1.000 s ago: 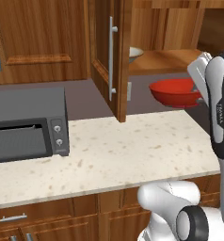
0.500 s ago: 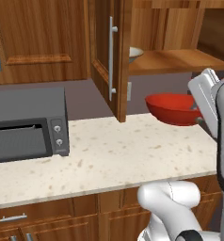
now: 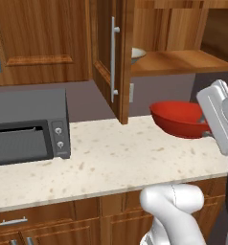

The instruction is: Pick up the bowls from the cabinet and place each bowl in front of a stool on the dining counter.

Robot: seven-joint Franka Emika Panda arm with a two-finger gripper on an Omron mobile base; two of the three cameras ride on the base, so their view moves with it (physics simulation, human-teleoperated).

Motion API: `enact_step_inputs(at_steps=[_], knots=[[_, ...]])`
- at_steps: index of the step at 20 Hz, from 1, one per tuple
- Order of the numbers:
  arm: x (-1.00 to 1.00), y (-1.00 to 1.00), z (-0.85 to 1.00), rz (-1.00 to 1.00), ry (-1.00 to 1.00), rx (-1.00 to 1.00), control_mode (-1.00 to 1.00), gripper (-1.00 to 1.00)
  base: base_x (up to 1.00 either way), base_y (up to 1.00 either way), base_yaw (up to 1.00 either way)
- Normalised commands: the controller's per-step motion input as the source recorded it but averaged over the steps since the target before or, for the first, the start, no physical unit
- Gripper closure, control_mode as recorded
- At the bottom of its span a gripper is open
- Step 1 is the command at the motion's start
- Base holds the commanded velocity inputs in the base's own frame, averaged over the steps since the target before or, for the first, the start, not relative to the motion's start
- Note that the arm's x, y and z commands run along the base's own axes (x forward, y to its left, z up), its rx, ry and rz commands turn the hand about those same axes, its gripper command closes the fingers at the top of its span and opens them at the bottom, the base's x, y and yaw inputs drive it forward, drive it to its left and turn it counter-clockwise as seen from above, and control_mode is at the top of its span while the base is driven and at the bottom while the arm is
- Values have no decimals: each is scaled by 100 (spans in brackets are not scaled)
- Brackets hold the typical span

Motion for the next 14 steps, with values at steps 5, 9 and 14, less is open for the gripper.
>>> enact_step_inputs(at_steps=[5, 9, 14], knots=[[-21, 2, 0, 0, 0, 0, -100, 100, 0, 0, 0], [-5, 1, 0, 0, 0, 0, 100, 100, -32, 1, 0], [0, 0, 0, 0, 0, 0, 100, 100, -98, 0, 3]])
